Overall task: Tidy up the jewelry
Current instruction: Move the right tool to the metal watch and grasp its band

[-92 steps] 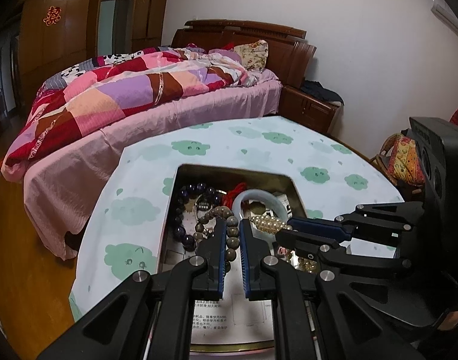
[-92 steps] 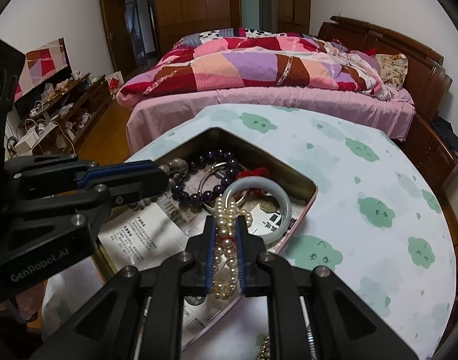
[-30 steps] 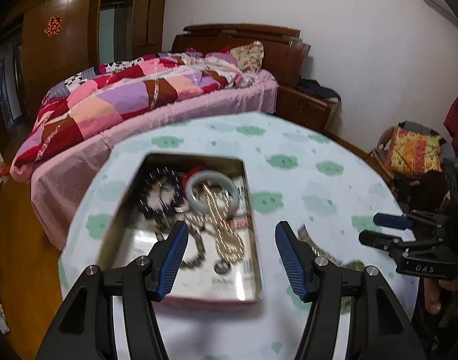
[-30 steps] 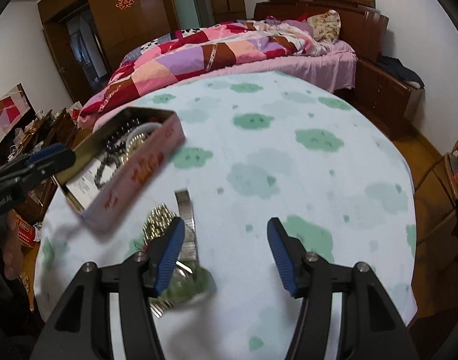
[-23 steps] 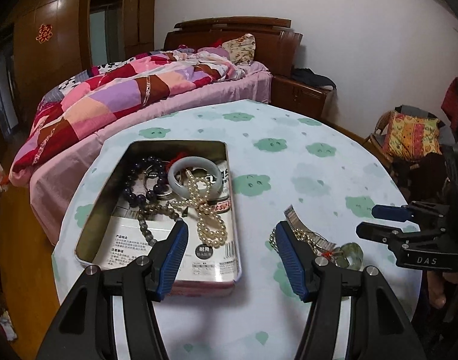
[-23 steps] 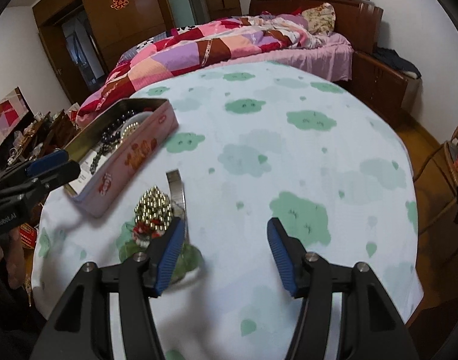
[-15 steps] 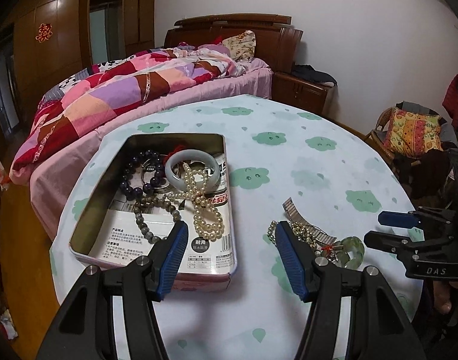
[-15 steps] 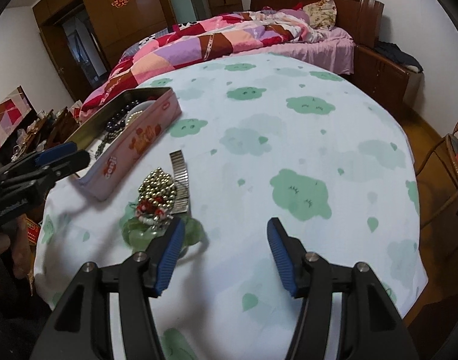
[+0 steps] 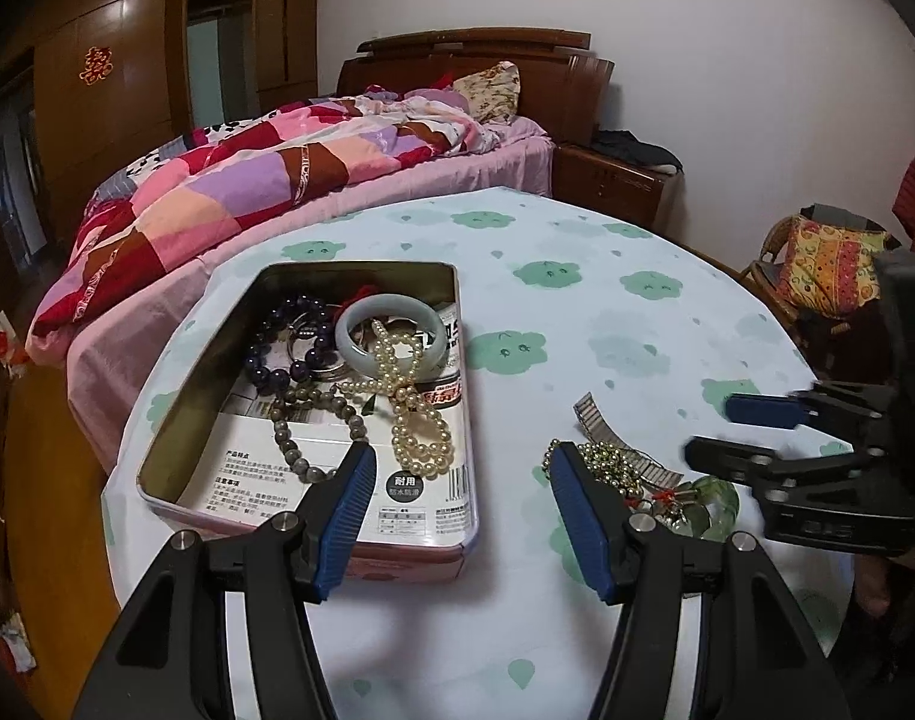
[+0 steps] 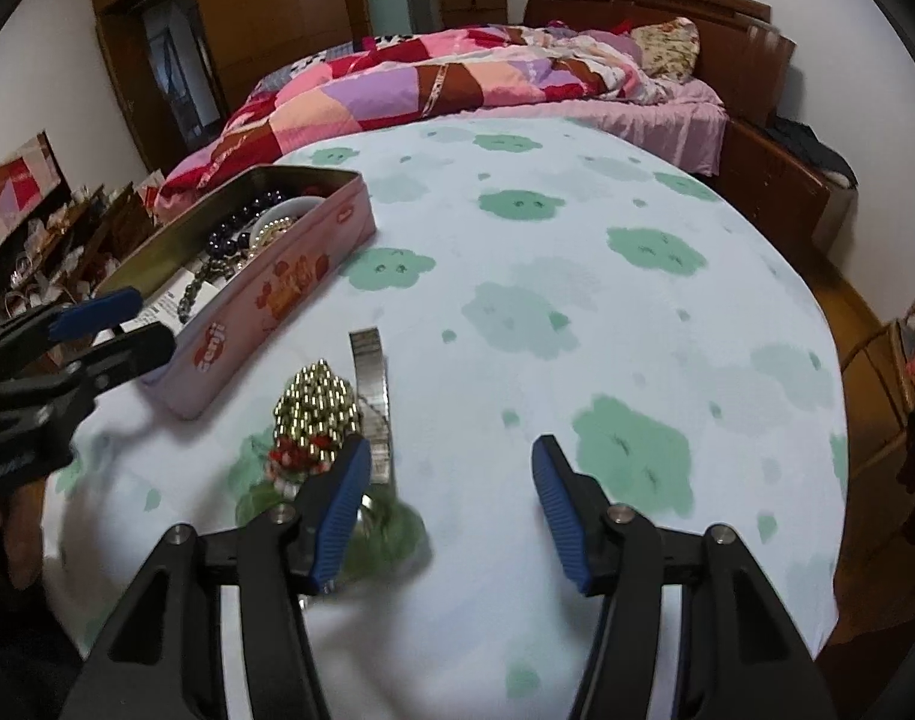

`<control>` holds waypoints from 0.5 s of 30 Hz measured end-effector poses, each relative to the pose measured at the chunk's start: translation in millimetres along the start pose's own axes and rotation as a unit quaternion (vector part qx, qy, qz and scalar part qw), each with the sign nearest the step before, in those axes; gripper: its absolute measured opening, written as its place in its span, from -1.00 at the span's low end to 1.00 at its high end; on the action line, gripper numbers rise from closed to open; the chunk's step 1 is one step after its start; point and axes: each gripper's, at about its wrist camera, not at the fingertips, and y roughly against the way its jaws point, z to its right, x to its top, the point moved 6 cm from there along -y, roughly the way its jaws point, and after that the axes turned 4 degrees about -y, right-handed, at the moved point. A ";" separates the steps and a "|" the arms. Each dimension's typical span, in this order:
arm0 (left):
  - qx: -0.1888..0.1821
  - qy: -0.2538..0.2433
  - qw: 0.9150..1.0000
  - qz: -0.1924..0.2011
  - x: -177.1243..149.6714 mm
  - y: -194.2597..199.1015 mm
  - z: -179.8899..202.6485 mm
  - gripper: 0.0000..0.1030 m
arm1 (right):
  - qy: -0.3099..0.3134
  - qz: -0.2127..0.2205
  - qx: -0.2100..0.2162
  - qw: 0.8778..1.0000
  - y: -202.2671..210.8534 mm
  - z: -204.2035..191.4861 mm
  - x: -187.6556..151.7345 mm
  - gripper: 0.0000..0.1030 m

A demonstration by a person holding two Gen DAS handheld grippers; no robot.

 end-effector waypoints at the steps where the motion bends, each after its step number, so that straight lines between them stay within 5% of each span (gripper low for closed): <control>1: -0.001 0.002 1.000 0.000 0.2 0.0 -0.8 0.18 | 0.005 -0.007 -0.005 1.000 -4.0 -2.1 1.9 -0.01; 15: -0.006 0.004 1.000 0.000 -0.2 -0.6 -1.3 0.18 | 0.040 -0.053 0.005 0.998 -53.0 -33.5 31.4 -0.06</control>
